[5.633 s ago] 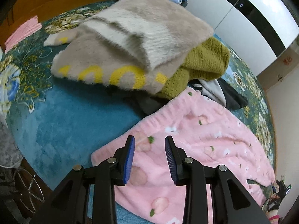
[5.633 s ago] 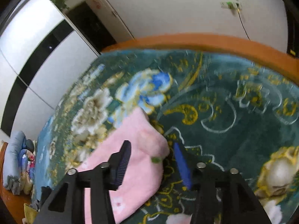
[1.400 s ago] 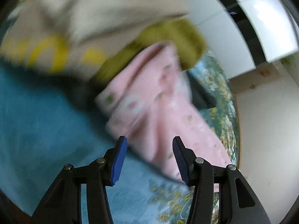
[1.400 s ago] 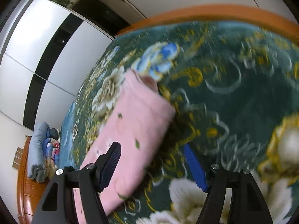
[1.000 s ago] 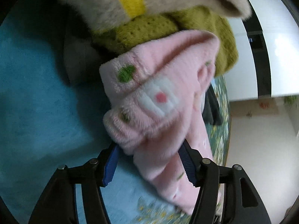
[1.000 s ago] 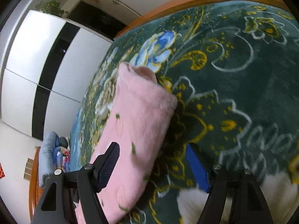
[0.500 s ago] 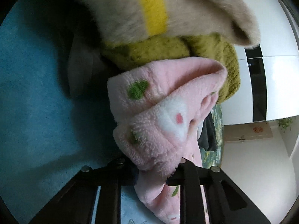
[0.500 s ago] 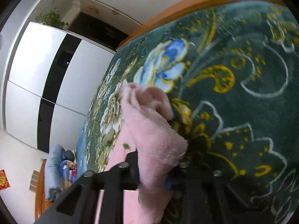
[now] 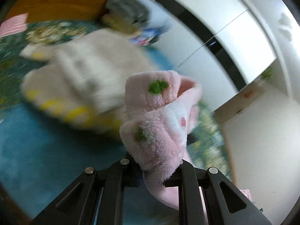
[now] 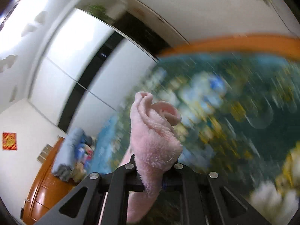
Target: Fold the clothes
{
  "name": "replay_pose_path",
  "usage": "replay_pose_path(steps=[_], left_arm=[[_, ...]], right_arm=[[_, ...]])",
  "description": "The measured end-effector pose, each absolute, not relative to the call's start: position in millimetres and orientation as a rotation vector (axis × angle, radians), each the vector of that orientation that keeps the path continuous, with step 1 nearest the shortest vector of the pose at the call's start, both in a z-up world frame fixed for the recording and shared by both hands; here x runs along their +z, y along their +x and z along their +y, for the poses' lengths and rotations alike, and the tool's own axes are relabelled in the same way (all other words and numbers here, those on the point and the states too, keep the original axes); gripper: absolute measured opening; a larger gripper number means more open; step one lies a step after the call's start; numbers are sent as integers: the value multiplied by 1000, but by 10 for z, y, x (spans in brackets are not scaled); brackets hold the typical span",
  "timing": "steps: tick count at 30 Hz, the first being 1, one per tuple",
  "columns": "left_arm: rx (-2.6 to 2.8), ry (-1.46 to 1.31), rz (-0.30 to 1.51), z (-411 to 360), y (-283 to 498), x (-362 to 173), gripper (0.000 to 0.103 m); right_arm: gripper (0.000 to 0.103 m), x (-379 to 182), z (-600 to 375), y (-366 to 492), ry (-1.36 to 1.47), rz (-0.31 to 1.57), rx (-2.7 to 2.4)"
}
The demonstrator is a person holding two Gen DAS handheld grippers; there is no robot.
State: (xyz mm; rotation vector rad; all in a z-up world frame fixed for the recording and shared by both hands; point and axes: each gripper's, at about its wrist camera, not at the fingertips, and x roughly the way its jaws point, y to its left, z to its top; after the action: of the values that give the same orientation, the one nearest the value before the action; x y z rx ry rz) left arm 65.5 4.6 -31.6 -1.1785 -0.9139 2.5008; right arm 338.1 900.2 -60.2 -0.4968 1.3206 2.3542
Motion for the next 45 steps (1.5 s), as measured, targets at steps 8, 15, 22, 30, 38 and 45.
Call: replay_pose_path(steps=[8, 15, 22, 30, 38, 45], left_arm=[[2320, -1574, -1250, -199, 773, -1454, 16], [2274, -1612, -1269, -242, 775, -1508, 17], [2211, -1653, -1278, -323, 758, -1499, 28], [2289, -1654, -1131, -468, 753, -1199, 44], [2661, -1528, -892, -1081, 975, -691, 46], [2686, -1499, -801, -870, 853, -705, 46]], right_arm=[[12, -1266, 8926, 3465, -623, 1413, 2128], [15, -1029, 8824, 3383, -716, 1308, 2106], [50, -914, 8818, 3670, -688, 1245, 1984], [50, -298, 8331, 3150, -748, 1067, 2101], [50, -696, 7540, 1923, -1048, 1134, 2124], [50, -1053, 7275, 1315, -1177, 1162, 1962]])
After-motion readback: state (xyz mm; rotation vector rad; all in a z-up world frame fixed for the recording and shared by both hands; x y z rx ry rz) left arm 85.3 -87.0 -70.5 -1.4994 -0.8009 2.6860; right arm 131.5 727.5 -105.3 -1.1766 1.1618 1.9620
